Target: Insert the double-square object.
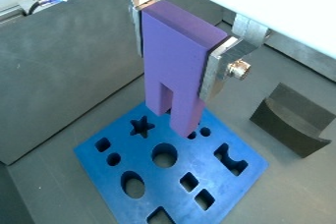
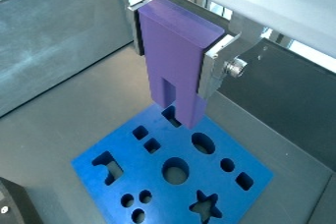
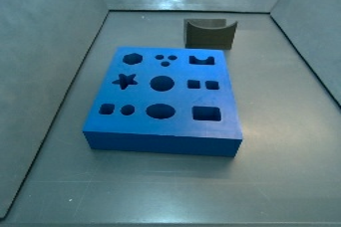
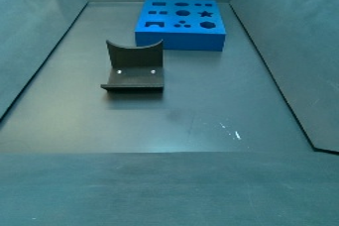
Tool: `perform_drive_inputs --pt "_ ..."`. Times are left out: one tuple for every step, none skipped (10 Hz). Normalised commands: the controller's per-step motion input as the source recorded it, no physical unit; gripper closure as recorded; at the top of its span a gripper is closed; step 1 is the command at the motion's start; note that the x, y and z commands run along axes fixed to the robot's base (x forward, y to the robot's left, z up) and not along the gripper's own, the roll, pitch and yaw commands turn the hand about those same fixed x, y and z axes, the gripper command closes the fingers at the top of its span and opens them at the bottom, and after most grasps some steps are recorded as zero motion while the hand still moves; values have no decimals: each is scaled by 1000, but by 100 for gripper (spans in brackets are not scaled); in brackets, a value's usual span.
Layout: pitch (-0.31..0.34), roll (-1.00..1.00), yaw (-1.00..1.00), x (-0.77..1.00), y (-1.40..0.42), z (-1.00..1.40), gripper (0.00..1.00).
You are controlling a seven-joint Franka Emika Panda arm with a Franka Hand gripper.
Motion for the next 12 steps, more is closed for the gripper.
perform_drive_inputs --pt "4 0 0 0 0 0 100" --pt "0 0 -40 0 20 0 100" --pt "-100 203 -77 297 -6 -443 100" --pt "-79 363 -66 446 -71 -477 100" --pt "-76 329 0 526 -69 -503 100" --pt "-63 284 0 631 0 -529 100" --pt "-14 326 0 603 0 -517 100" --pt "-1 261 0 506 0 -546 100" --pt "-9 226 0 266 0 -571 100" --pt "-26 253 0 166 -109 -774 100" --pt "0 187 0 80 -14 -731 100" --pt "0 241 -29 83 -63 -637 100"
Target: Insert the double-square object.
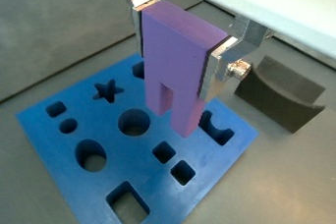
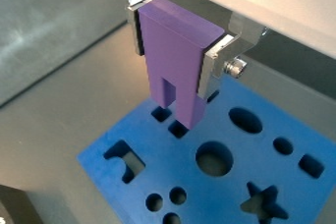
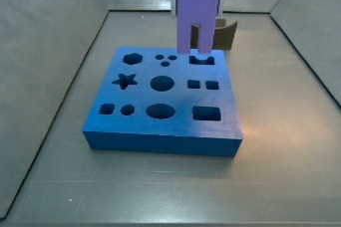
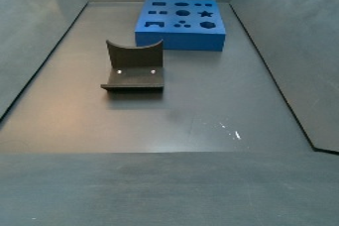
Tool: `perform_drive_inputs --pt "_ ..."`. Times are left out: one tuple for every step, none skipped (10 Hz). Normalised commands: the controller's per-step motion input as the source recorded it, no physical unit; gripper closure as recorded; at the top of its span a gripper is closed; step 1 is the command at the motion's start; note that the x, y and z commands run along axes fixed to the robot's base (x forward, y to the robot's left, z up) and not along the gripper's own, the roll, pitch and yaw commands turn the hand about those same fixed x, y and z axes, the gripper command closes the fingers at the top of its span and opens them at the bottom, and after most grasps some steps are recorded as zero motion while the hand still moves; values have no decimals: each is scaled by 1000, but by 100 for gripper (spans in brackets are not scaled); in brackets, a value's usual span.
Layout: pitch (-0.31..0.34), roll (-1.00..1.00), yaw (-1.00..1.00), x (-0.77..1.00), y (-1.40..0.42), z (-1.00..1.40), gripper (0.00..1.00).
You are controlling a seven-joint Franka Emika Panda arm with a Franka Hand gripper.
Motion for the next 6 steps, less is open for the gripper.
perform_drive_inputs --pt "0 269 -43 60 -140 -631 100" --pt "0 229 -11 54 -91 -554 100" --pt "0 146 -3 94 -80 -454 100" --pt "0 0 -14 80 0 -120 100" --pt "0 -24 0 0 20 0 100" --pt "-44 -6 -60 69 0 -226 100"
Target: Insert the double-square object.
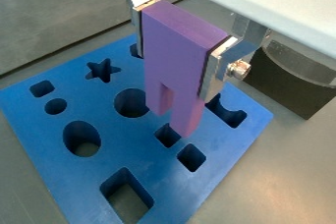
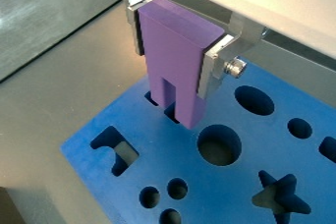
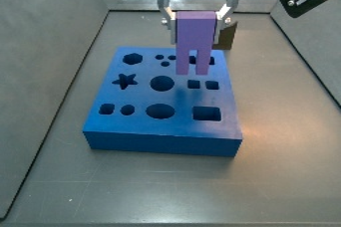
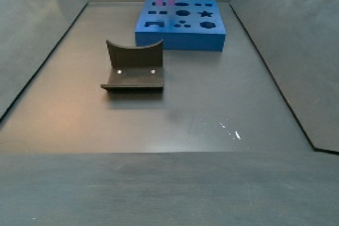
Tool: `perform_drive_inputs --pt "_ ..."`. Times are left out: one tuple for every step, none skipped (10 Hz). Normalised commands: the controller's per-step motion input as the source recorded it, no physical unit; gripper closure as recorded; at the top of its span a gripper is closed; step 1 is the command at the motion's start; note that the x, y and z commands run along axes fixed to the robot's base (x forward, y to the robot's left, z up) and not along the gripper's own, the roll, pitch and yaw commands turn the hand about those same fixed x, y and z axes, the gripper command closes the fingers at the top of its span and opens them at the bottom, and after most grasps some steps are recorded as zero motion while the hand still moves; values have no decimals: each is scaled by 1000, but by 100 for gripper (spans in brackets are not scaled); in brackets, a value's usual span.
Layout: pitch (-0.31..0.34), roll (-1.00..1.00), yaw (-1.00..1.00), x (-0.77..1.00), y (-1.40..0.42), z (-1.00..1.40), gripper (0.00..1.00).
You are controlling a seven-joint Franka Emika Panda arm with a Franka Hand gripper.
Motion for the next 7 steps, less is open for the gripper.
perform_drive_inputs --pt "0 -9 -186 246 0 -314 100" --pt "26 0 -137 343 0 -297 100" --pt "4 0 -66 346 0 -317 100" --pt "0 -13 0 291 -37 -263 100" --pt "0 0 31 240 -126 -314 100" --pt "10 60 26 254 -86 -431 100" --pt "0 41 0 100 -94 -474 100"
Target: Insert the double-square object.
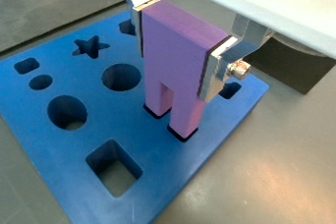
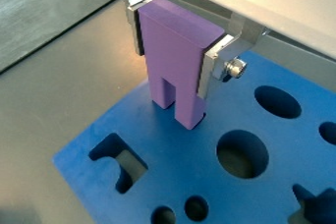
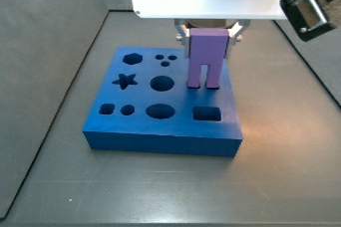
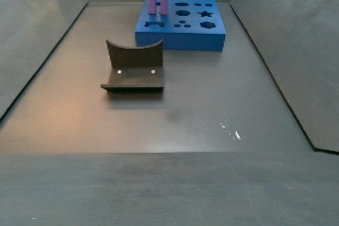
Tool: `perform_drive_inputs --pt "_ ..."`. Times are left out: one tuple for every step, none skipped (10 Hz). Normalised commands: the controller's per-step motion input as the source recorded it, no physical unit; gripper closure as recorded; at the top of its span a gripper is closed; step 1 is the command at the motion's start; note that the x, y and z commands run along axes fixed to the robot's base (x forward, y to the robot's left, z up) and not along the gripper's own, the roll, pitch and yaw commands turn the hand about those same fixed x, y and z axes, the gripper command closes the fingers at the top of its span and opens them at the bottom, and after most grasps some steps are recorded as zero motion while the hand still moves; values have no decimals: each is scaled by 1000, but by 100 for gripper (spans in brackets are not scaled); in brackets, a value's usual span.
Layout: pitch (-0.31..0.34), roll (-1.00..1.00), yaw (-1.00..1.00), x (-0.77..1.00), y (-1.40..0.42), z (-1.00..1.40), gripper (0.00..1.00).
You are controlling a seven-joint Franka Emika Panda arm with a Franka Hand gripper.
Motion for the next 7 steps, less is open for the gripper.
perform_drive_inputs --pt "0 0 0 89 -83 -534 100" --pt "-19 74 0 74 -103 -737 100" --pt "-10 130 -31 29 -94 -891 100" --pt "-3 107 0 26 -83 -834 100" --pt "0 74 0 166 -60 -854 100" --pt "20 -10 -60 394 0 -1000 100" --pt "0 -121 -100 286 46 -877 100"
